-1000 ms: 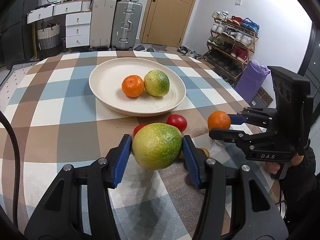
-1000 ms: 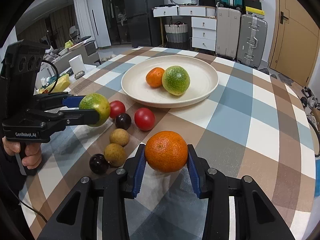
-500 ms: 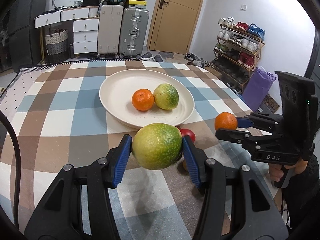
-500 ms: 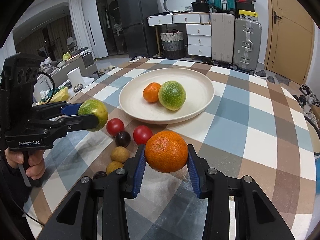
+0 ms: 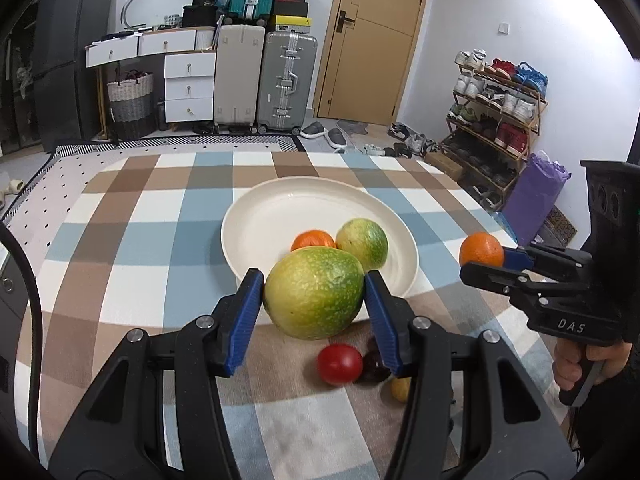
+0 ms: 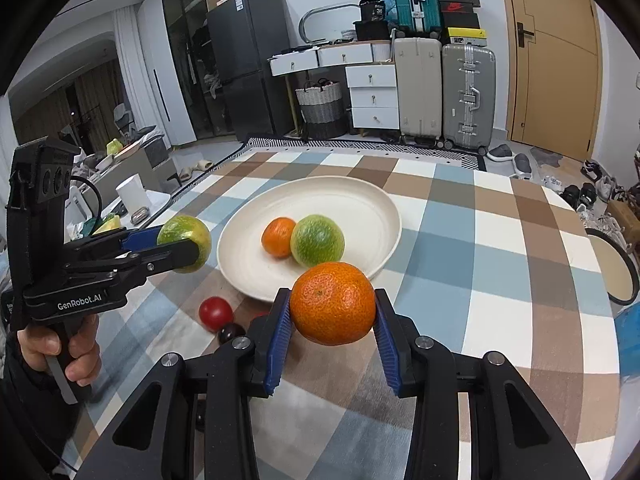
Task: Organize fruits
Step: 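Carry the citrus and orange onto the cream plate and release both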
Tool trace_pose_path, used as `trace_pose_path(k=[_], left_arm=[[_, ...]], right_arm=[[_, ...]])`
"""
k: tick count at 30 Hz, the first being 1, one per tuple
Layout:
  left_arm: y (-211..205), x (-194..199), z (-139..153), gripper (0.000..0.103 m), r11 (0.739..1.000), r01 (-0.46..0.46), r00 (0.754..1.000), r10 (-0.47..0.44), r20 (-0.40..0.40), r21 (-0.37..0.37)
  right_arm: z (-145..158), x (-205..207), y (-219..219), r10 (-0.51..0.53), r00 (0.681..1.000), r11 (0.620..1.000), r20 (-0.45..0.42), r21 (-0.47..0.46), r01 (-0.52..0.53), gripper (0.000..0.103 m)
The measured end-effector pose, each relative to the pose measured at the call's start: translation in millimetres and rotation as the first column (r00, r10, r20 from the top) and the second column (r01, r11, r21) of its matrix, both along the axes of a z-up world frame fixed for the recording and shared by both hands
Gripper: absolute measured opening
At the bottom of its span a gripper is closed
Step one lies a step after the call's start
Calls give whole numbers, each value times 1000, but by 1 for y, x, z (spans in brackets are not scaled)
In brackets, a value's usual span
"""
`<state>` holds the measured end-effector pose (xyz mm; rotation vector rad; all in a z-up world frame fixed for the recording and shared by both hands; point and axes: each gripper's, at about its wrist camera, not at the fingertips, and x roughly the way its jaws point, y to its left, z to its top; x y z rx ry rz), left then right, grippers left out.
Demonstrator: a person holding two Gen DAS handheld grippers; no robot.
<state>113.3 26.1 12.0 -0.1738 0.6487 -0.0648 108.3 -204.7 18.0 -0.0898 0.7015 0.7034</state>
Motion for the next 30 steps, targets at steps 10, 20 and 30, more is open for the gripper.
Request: trace_pose_path(k=[10, 20, 30], left_arm=[[0, 26, -5, 49, 1000, -9, 1000, 9, 15, 26], [-1, 43, -24, 49, 1000, -15, 1000, 15, -3, 28], [5, 53, -35, 49, 999, -33, 999, 33, -21, 18]], right_arm=[[-1, 10, 20, 26, 1000, 1000, -2, -6, -26, 40], [-11, 27, 33, -7, 999, 1000, -47, -12, 7, 40], [-20, 30, 51, 29, 997, 999, -70, -26, -30, 40]])
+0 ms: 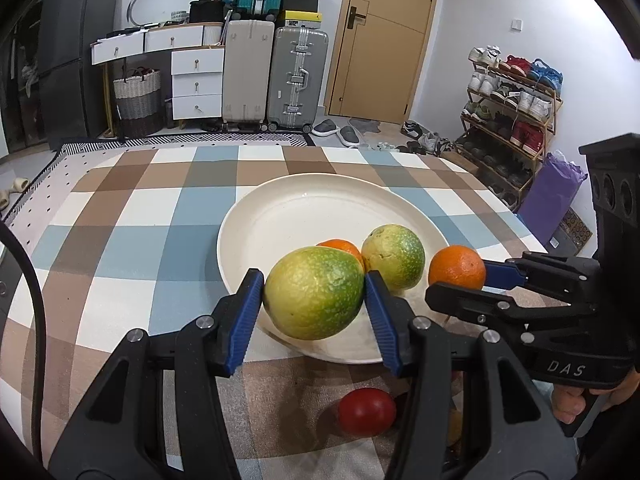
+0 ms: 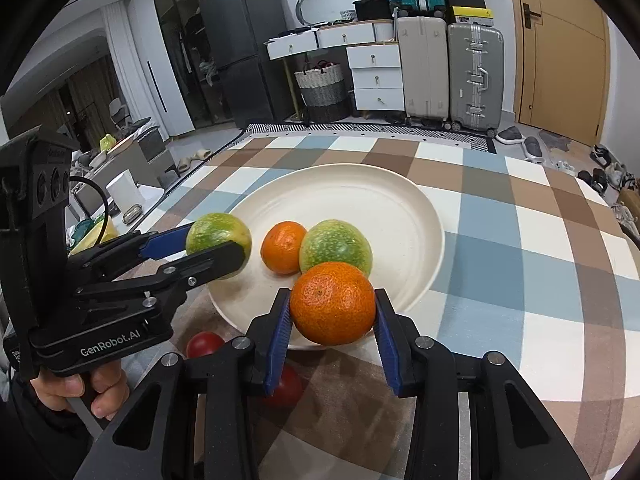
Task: Organize fruits
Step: 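Carry the citrus and orange onto the cream plate and release both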
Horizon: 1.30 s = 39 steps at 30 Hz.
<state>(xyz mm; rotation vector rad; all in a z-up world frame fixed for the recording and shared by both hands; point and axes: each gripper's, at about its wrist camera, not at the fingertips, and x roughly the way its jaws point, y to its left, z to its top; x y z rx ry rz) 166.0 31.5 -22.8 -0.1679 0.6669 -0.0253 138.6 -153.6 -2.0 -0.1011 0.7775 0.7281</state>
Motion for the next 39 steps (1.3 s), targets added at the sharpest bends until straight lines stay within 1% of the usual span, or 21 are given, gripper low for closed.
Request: trace_pose_path(k=[4, 7, 15, 20, 25, 29, 32, 33, 34, 39], left_arm=[[1, 1, -1, 49, 1000, -4, 1000, 4, 1, -4], [2, 1, -1, 49, 1000, -4, 1000, 4, 2, -4], [5, 5, -5, 49, 1000, -8, 1000, 7, -17, -20], [9, 10, -8, 49, 999, -19, 999, 18, -29, -34], [15, 14, -10, 49, 998, -30, 999, 28, -41, -62], [15, 15, -11, 49, 998, -38, 998, 36, -46, -58], [15, 15, -11, 49, 998, -44, 998, 42, -44, -53], [15, 15, -11, 49, 998, -47, 998, 45, -45, -51], [15, 15, -11, 49, 998, -49, 998, 47, -45, -49], [13, 14, -9, 49, 998, -52, 998, 50, -35, -38]], right_arm=[[-5, 6, 6, 3, 1000, 1000, -16, -20, -3, 40], [-6, 11, 8, -8, 1000, 1000, -8, -28, 8, 40], [-3, 35, 6, -63, 998, 997, -5, -34, 62, 40], [-6, 45, 3, -89, 996, 995, -9, -44, 89, 40], [-9, 44, 2, -84, 996, 996, -12, -45, 83, 40], [-10, 41, 5, -76, 997, 996, -5, -51, 76, 41], [-8, 35, 3, -68, 998, 997, 16, -41, 68, 43], [-6, 33, 0, -66, 998, 997, 25, -31, 66, 45], [-5, 31, -2, -66, 997, 997, 30, -26, 67, 50], [-3, 21, -13, -73, 997, 997, 37, -28, 74, 53]])
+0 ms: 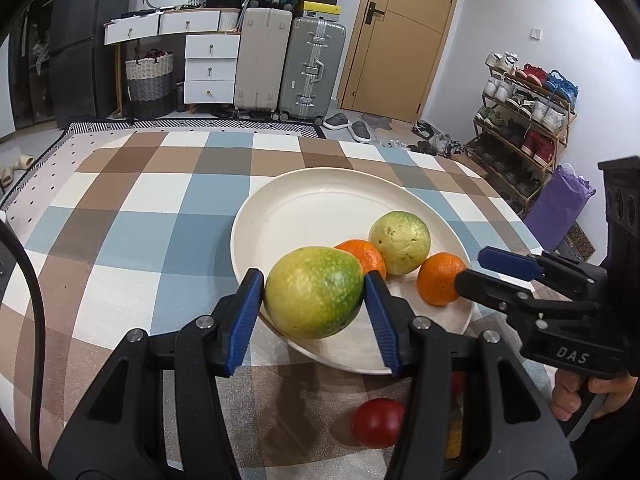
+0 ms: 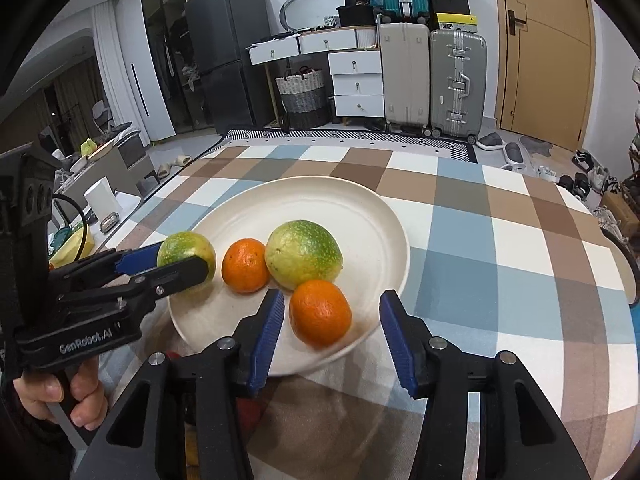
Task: Organize fruits
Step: 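Carry the citrus and orange onto the cream plate and release both, then move both open grippers toward the red tomatoes beside the plate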
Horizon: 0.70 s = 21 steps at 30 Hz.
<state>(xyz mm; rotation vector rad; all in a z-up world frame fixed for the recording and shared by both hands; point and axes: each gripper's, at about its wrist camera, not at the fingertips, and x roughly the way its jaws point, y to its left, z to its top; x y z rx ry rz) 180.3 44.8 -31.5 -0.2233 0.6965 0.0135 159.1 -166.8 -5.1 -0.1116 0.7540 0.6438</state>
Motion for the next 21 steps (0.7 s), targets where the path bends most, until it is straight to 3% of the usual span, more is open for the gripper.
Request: trace_pose_path(k=[9, 11, 16, 18, 21], left_arm=[[-9, -14, 7, 53, 1000, 10, 999, -11, 30, 25], [-7, -18, 8, 68, 1000, 6, 1000, -6, 27, 14], [-2, -32, 13, 85, 1000, -7, 999, 7, 37, -5], [-3, -38, 14, 86, 1000, -13, 999, 12, 32, 6], [-4, -42, 13, 102, 1000, -14, 1000, 14, 12, 17]], right_arm=[[0, -24, -22, -1, 1000, 1000, 8, 12, 1, 73], [1, -27, -26, 1, 1000, 1000, 6, 25, -2, 85], [1, -32, -28, 13, 1000, 999, 3, 35, -14, 91], [-1, -34, -26, 14, 1000, 1000, 0, 22, -14, 95], [-2, -36, -27, 18, 1000, 1000, -4, 23, -18, 102]])
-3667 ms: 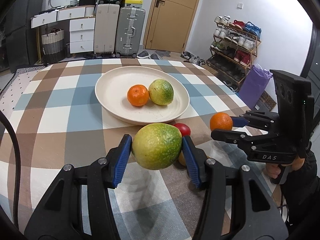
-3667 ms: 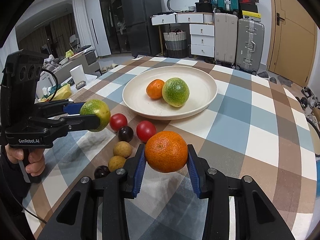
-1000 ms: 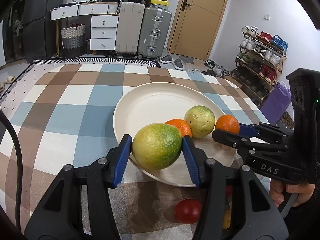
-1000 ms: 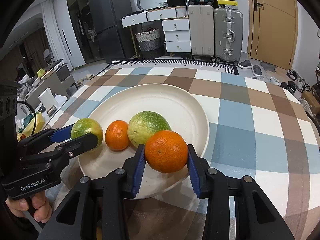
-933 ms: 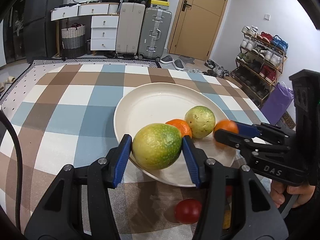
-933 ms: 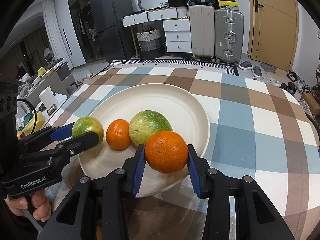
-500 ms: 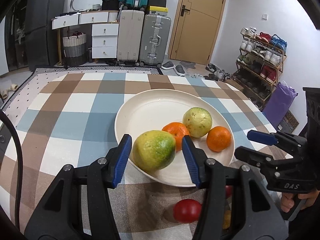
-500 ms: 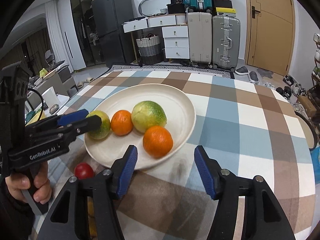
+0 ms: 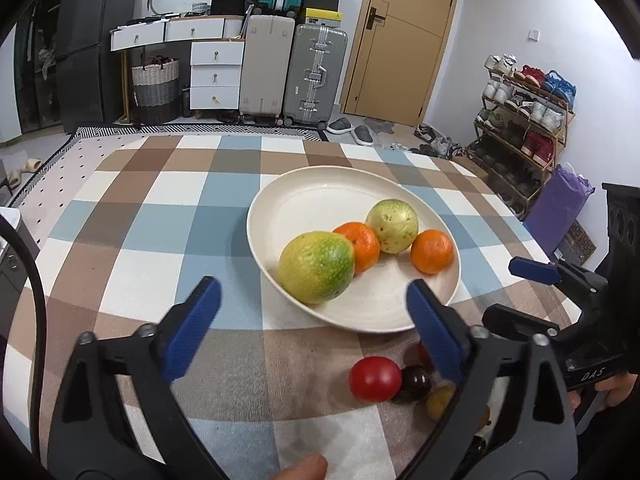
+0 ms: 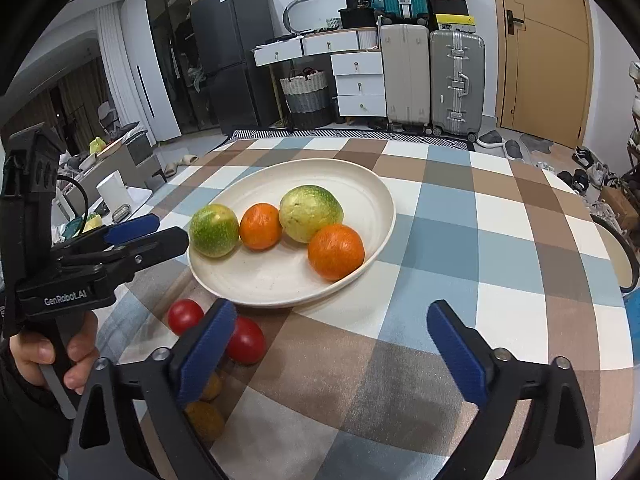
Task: Organize fruits
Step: 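Move both open grippers toward the red tomatoes beside the plate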
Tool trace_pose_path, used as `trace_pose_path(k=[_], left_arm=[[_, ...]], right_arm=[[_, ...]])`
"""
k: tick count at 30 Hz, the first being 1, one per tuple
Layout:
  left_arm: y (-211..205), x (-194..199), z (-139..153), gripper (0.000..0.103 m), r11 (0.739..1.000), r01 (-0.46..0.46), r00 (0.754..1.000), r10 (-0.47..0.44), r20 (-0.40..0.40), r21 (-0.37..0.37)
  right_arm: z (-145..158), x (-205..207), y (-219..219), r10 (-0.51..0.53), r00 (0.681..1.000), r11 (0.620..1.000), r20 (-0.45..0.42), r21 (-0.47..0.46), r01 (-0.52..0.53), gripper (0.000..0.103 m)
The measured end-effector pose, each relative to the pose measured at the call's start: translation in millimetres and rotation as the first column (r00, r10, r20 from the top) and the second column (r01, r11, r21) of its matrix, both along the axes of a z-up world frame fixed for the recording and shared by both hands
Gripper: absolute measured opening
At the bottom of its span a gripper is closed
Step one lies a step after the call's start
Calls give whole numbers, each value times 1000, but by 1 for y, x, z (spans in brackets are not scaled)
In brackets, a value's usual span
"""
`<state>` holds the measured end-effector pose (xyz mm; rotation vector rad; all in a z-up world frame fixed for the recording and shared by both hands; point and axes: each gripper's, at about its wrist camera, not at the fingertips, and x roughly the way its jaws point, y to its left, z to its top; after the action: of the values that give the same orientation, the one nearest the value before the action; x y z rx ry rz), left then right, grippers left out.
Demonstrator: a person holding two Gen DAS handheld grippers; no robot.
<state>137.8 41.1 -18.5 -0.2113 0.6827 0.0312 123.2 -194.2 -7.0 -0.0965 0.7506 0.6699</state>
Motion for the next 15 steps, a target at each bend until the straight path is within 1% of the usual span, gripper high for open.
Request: trace_pose_path(k=[5, 9, 13, 15], left_arm=[[-3, -5, -4, 103, 1000, 5, 1000, -5, -28, 10], [-10, -9, -5, 103, 999, 24, 999, -22, -40, 42], [-9, -7, -6, 103, 999, 49, 997, -48, -58, 14], [-11, -6, -8, 103, 998, 52, 996, -50, -74, 23]], right_arm=[[-2, -2, 0, 11, 1000, 1000, -16, 0, -11, 103], [-3, -6, 4, 39, 999, 999, -26, -15, -39, 103], [-6, -6, 7, 64, 996, 997, -54, -41, -66, 103], [-7, -7, 6, 66, 996, 997, -64, -42, -69, 103]])
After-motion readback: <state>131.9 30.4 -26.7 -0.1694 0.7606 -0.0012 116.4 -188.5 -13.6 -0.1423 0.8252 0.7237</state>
